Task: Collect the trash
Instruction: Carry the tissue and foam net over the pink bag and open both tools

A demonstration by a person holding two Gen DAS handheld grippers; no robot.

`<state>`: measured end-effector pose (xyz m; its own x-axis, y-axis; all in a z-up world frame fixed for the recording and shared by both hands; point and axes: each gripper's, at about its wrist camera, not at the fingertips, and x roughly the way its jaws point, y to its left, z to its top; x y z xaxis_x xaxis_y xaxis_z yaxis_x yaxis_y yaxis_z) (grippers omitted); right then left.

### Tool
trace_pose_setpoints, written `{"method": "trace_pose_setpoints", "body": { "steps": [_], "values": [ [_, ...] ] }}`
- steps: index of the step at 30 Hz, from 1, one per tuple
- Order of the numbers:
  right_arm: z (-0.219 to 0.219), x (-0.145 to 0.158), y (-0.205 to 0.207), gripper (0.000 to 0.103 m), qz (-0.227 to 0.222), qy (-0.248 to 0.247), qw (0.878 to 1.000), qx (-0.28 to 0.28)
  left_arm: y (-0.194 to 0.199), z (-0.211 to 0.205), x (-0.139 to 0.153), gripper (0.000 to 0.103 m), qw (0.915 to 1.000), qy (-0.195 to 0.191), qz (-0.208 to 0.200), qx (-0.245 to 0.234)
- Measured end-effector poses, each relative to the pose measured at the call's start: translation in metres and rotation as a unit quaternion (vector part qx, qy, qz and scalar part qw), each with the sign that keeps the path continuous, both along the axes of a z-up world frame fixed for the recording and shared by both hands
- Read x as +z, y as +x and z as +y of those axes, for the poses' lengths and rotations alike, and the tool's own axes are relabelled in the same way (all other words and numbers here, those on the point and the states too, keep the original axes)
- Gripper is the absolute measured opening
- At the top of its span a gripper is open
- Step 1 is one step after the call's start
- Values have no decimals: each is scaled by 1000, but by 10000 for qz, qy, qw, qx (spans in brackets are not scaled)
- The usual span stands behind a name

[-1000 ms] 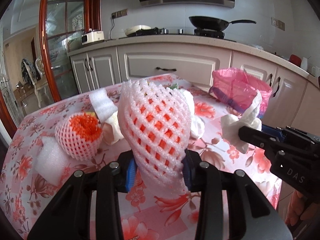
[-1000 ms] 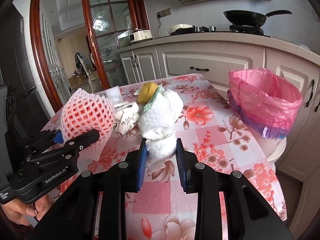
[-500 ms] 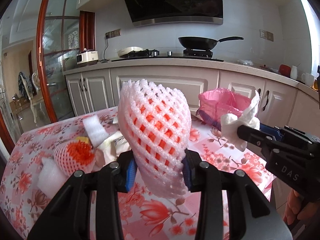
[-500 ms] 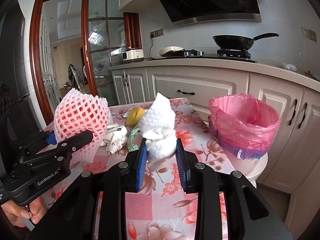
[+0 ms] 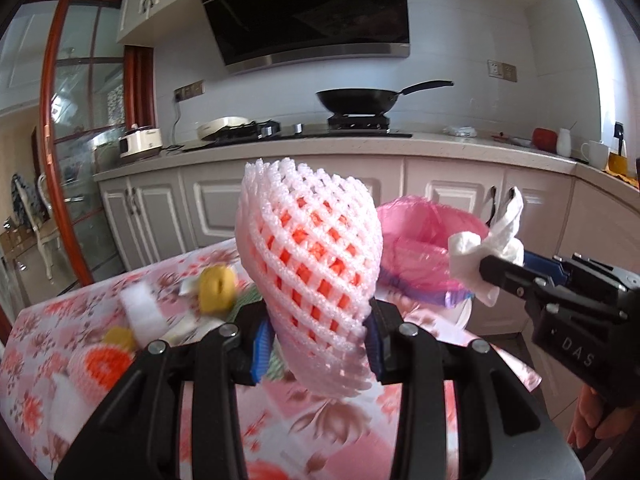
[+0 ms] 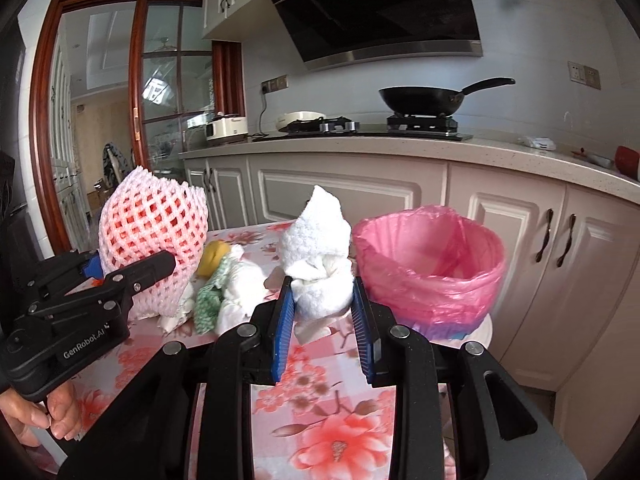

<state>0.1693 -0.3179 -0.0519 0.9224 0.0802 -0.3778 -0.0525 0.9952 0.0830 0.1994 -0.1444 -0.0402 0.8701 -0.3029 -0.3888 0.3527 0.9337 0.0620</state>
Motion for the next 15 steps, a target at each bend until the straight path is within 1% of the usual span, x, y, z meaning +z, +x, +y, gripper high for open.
{"method": "trace_pose_setpoints", "body": {
  "steps": [4,9,15],
  "values": [
    [-14,2,6,28,-42,-45,9999,-156,11,-17,5,37,9999,-20,-55,-146],
    [-35,0,19,28,-1,-54,9994,-347,27,-39,5,37,9994,14,-6,-333],
    [-67,1,40,28,29,-10,9981,-613,59,-75,7,37,9978,91,57,-649]
  ]
}}
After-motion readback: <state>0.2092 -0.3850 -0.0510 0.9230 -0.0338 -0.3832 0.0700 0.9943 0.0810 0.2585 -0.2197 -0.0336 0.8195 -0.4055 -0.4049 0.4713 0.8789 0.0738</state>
